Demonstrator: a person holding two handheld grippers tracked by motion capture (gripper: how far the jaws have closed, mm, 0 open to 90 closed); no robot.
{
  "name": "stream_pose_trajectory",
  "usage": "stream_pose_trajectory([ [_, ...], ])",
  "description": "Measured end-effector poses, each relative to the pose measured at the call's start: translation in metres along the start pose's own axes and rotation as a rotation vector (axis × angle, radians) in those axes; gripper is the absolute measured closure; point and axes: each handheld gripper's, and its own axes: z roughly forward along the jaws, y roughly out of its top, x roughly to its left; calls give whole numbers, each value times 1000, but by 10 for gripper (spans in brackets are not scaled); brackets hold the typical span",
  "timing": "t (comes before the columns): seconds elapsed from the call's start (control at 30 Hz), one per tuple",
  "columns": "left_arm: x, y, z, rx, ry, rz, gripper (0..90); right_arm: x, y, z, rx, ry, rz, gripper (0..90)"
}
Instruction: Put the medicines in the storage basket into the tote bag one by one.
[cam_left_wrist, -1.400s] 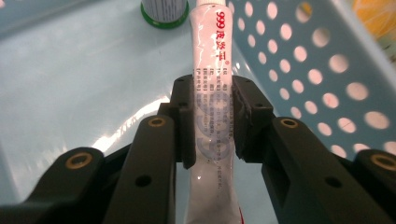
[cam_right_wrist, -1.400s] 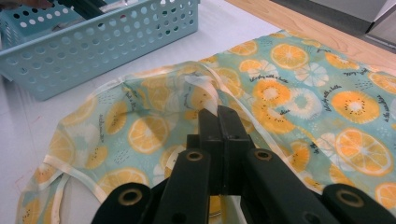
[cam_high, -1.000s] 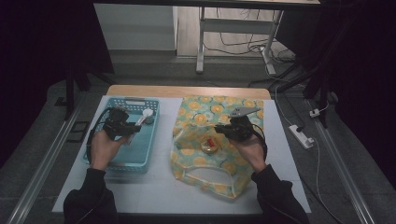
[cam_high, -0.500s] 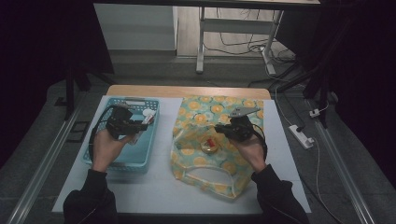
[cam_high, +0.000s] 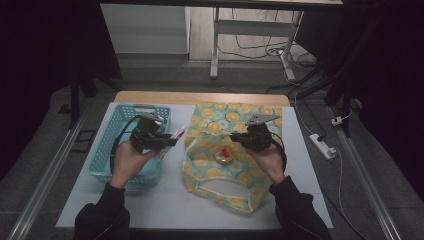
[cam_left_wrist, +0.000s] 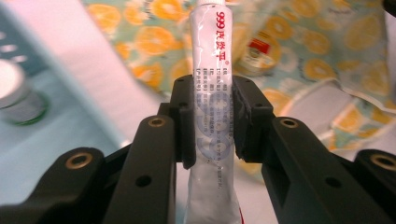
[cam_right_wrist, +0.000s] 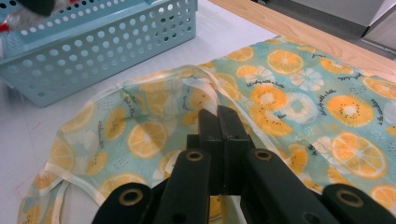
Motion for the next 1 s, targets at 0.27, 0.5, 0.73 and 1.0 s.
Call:
stream_pose_trajectory([
  [0.27,-24,8,21,42,-48,71,718,1,1,0,-4,-3,-2,900],
  [0.5,-39,13,45,83,-73,113,718,2,1,0,-5,-3,-5,900],
  [0.73,-47,16,65,109,-85,132,718,3,3,-2,-14,-7,-6,900],
  [1.0,-53,19,85,137,-97,142,718,3,3,-2,-19,-9,-7,900],
])
